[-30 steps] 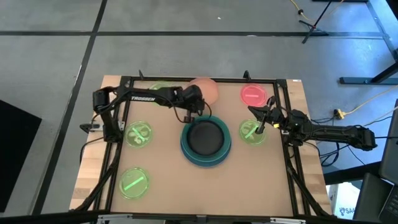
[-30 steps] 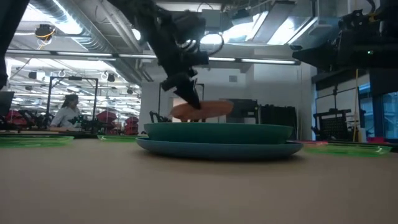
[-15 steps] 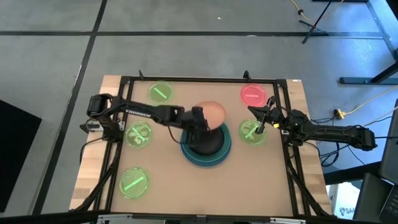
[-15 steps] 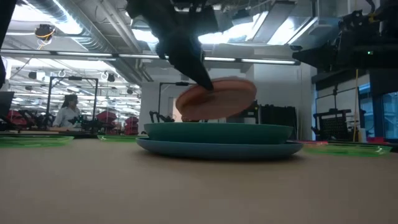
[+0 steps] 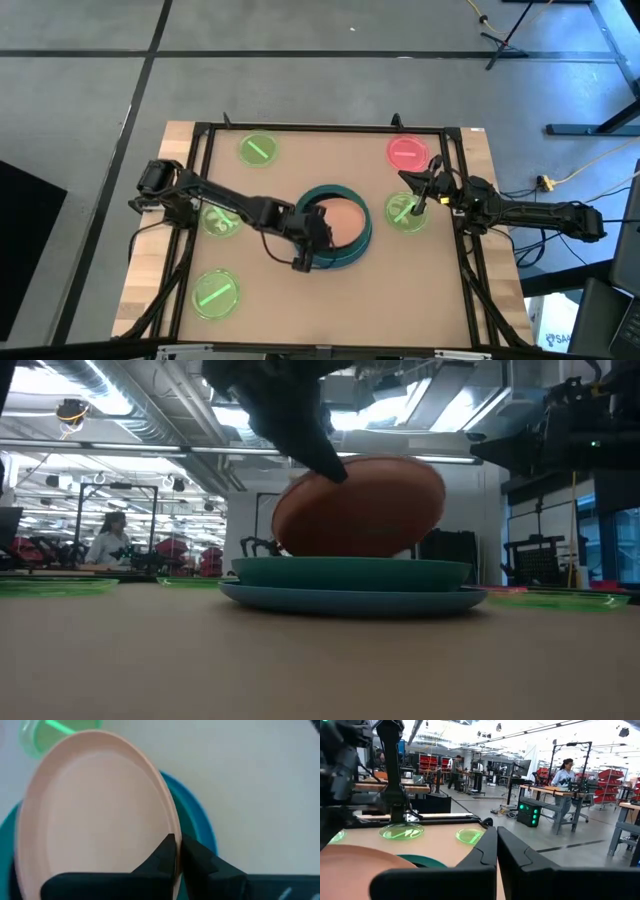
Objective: Stack plastic plates
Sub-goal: Stack the orange plate on the black plate
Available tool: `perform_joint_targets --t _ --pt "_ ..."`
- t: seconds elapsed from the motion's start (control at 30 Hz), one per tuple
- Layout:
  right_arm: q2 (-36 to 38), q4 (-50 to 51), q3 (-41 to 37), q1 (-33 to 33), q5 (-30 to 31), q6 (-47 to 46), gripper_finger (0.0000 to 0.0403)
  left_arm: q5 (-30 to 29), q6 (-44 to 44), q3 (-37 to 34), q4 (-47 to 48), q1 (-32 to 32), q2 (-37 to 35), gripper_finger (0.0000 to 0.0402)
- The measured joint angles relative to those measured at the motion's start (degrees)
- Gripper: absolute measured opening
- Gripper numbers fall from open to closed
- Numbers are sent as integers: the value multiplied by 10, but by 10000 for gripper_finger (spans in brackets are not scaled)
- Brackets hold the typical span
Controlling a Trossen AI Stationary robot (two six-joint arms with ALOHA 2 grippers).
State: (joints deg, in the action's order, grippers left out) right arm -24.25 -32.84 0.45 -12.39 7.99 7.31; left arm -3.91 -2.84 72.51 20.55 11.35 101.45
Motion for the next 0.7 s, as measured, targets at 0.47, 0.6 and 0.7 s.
perform_joint_targets --t 0.47,0.6,0.7 --pt "0 -4 0 0 0 30 3 -30 12 0 2 15 44 16" --pt "0 -4 0 0 0 31 3 -31 13 0 -2 14 41 16" --pt "0 -4 0 0 0 31 3 -31 14 0 0 14 41 16"
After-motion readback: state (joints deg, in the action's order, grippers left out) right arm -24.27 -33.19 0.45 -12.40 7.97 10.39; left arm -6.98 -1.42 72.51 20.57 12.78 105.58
